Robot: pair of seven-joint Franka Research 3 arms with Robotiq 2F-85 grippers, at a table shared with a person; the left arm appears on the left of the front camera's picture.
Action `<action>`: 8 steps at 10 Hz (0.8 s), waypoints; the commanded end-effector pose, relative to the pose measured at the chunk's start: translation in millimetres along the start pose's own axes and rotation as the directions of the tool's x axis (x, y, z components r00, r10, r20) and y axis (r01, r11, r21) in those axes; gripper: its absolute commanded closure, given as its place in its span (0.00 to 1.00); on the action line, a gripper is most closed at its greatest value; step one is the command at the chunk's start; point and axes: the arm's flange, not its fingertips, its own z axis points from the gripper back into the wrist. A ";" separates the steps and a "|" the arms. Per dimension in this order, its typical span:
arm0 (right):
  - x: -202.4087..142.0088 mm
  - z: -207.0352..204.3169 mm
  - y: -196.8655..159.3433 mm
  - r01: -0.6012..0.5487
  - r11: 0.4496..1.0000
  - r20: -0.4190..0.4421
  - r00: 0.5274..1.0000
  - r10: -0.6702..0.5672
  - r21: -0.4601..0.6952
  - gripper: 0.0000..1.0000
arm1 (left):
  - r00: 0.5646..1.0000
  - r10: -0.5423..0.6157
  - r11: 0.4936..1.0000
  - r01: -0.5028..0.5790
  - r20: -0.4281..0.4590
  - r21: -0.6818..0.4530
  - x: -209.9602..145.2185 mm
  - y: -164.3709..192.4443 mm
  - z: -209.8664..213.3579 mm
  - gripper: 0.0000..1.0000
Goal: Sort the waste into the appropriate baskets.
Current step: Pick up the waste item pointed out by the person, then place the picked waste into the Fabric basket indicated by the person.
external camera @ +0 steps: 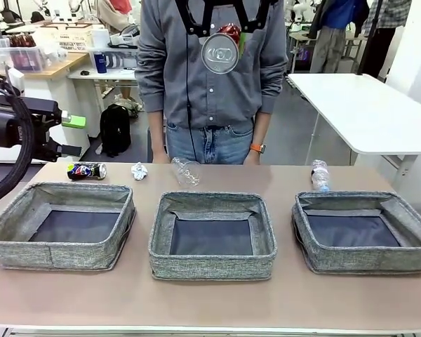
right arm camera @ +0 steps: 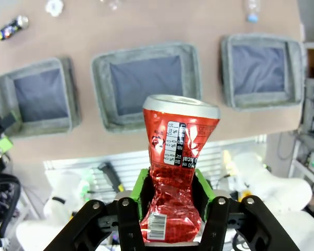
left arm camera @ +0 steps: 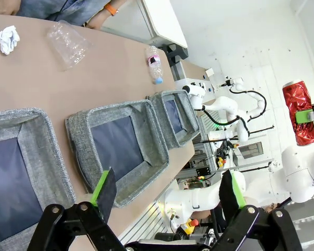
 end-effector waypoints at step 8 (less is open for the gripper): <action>-2.2 2.8 -1.1 0.001 1.000 0.008 1.000 -0.001 0.004 0.60 | 1.000 -0.022 1.000 0.022 0.016 -0.021 -0.5 0.6 -2.8 0.00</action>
